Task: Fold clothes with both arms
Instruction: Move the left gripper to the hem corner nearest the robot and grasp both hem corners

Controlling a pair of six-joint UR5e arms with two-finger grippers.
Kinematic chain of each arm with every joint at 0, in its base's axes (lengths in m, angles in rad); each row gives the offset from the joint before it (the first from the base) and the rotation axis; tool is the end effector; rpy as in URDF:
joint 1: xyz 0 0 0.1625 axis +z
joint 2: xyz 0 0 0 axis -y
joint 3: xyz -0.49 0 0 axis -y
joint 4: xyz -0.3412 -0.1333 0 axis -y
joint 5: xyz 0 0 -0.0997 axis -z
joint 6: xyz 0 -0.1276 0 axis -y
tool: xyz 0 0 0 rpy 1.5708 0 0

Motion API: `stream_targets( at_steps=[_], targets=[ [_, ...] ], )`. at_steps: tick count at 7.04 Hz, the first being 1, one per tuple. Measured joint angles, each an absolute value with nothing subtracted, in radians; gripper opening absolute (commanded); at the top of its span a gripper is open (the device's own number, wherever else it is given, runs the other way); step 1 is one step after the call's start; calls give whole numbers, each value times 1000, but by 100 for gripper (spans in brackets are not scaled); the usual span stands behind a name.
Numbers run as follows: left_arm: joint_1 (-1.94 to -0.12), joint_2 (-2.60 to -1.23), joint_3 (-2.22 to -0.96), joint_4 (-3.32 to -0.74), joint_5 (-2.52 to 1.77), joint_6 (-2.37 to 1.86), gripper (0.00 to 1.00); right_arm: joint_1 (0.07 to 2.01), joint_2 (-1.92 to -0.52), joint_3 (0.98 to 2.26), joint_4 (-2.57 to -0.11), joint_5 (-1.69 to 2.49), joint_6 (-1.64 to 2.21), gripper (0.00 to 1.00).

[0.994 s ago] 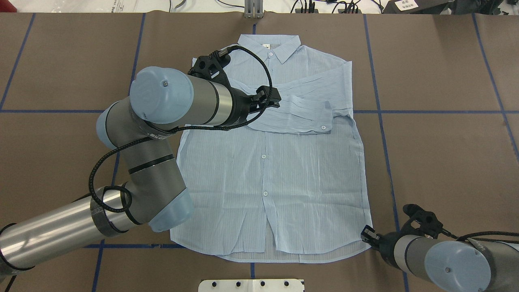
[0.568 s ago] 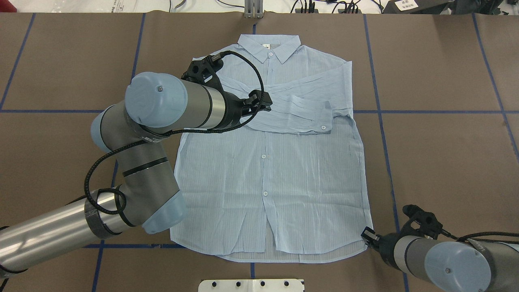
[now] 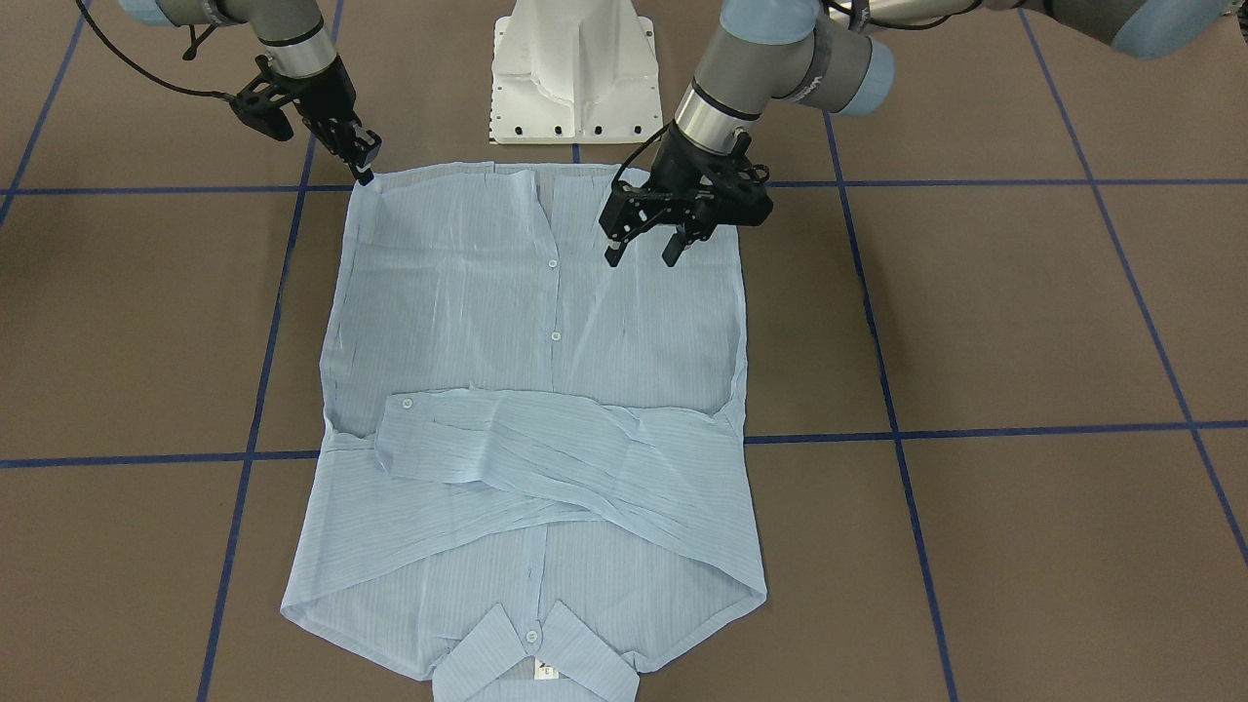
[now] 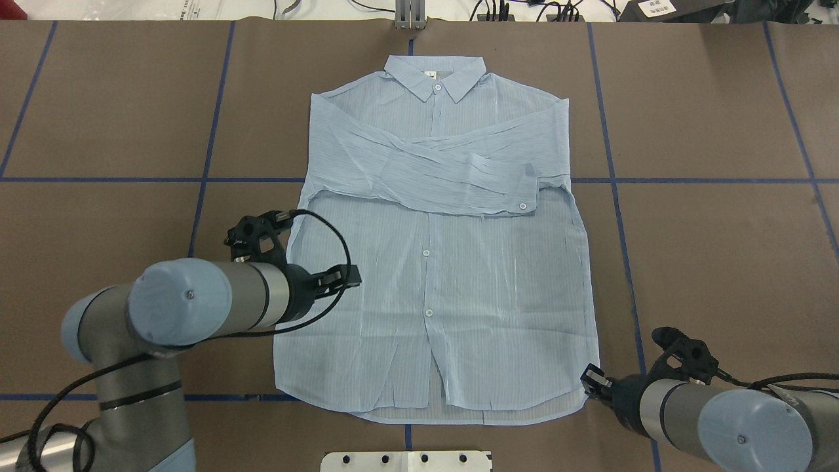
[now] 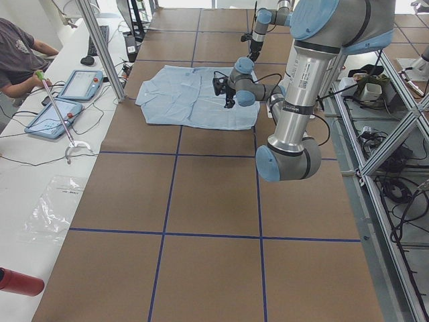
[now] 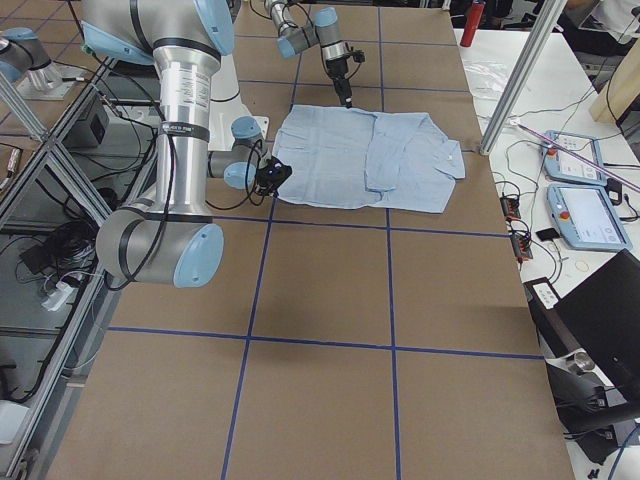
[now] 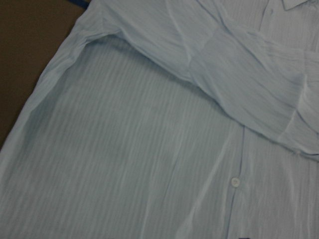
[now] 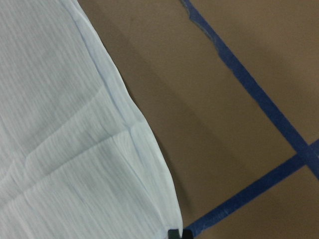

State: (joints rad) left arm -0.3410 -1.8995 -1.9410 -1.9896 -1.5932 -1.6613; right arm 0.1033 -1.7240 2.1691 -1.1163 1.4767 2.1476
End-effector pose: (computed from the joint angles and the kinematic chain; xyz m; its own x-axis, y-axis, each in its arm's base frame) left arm 0.5008 -0.3161 0.3729 0.3823 -0.2316 -0.8945 0.3514 0.9318 -0.0910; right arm -0.3776 -0.1852 0.5008 0.4226 0.5897 0.6882 -0.4848 0.7887 -0.3781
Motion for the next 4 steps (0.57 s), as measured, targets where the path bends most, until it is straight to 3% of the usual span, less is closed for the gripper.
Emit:
stream_targets(
  at_steps=[2,4],
  targets=[
    [-255,-1808,-1995,-1902,-1545,-1677,85,103,-1726,2172,-1116,1475,2148,0],
    [-185,-1792,-2014,-1821,-1526,-1738,75,103,-1727,2171,-1116,1472,2148,0]
  ],
)
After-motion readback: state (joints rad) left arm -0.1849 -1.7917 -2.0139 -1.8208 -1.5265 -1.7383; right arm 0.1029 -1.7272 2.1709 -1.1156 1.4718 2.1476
